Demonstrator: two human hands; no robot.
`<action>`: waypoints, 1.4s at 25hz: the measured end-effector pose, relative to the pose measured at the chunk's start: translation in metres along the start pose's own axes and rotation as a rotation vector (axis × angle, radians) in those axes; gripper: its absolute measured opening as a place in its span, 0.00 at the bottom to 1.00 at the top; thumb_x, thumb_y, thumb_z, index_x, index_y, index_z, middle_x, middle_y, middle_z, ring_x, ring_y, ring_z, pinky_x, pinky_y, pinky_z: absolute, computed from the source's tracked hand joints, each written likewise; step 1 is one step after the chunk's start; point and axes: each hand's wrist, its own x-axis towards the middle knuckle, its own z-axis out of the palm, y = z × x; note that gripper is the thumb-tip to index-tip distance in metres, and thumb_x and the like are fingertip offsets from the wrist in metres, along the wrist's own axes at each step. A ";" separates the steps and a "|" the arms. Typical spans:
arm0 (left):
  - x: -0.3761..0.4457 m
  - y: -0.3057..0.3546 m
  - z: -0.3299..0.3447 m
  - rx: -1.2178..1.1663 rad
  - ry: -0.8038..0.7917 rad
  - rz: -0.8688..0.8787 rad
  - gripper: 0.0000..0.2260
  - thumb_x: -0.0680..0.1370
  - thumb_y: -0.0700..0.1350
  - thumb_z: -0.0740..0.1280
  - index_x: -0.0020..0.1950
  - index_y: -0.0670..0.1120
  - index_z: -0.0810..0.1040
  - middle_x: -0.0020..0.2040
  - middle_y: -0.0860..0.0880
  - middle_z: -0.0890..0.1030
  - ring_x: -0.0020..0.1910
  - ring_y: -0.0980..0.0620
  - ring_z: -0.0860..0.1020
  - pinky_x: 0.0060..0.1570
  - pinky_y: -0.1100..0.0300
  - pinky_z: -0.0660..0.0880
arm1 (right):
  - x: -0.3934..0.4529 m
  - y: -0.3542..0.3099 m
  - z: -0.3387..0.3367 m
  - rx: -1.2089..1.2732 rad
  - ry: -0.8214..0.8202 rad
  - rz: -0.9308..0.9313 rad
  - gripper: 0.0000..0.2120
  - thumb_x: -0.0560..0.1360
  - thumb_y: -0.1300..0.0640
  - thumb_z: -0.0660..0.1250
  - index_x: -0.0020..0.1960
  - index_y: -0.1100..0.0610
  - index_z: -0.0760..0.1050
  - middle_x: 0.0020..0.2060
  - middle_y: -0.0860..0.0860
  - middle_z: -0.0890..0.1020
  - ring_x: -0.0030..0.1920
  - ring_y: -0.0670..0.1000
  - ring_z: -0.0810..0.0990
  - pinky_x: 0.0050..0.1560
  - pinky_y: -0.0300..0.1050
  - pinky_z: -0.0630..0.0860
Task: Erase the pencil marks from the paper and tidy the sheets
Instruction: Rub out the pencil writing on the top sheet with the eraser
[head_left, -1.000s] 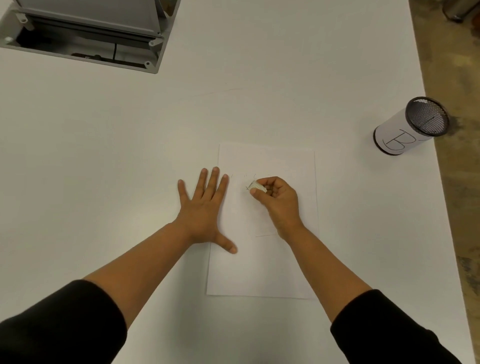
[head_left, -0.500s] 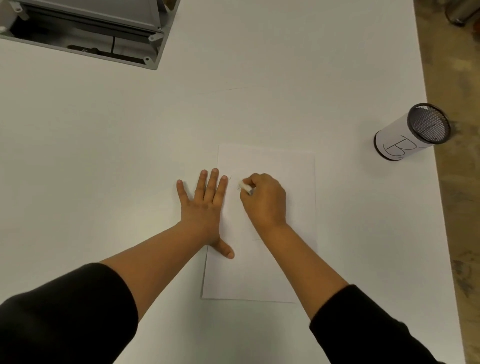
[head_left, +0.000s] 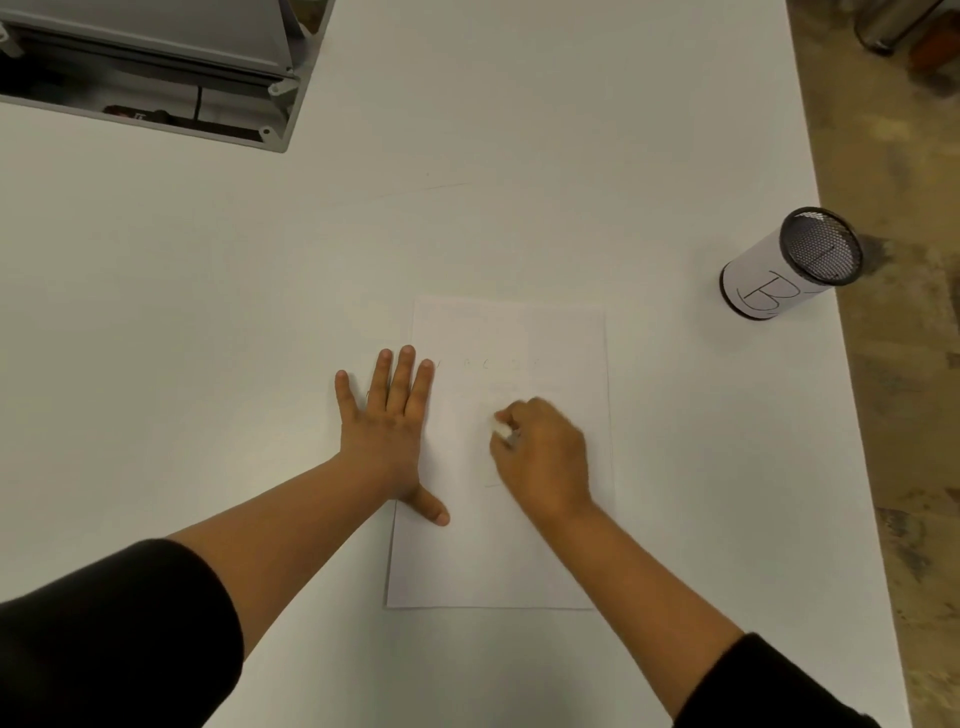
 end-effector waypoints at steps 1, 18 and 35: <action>0.000 0.000 0.000 -0.001 -0.003 0.000 0.70 0.52 0.77 0.67 0.63 0.43 0.18 0.71 0.41 0.24 0.71 0.39 0.27 0.65 0.33 0.35 | -0.005 0.001 0.000 0.004 -0.009 -0.027 0.04 0.65 0.69 0.71 0.36 0.61 0.78 0.31 0.56 0.79 0.31 0.56 0.78 0.32 0.39 0.70; 0.000 -0.001 0.002 -0.024 0.007 0.010 0.70 0.52 0.77 0.66 0.64 0.42 0.18 0.64 0.42 0.20 0.71 0.39 0.27 0.65 0.33 0.35 | 0.024 0.022 -0.014 0.036 0.108 0.187 0.02 0.67 0.64 0.70 0.38 0.60 0.78 0.34 0.54 0.81 0.33 0.53 0.78 0.32 0.40 0.68; 0.001 -0.002 0.000 -0.014 -0.022 0.001 0.70 0.51 0.79 0.64 0.60 0.43 0.15 0.64 0.42 0.20 0.71 0.40 0.27 0.66 0.33 0.37 | 0.007 0.042 -0.015 0.111 0.192 0.238 0.05 0.64 0.65 0.73 0.34 0.61 0.76 0.32 0.56 0.80 0.32 0.53 0.77 0.34 0.39 0.70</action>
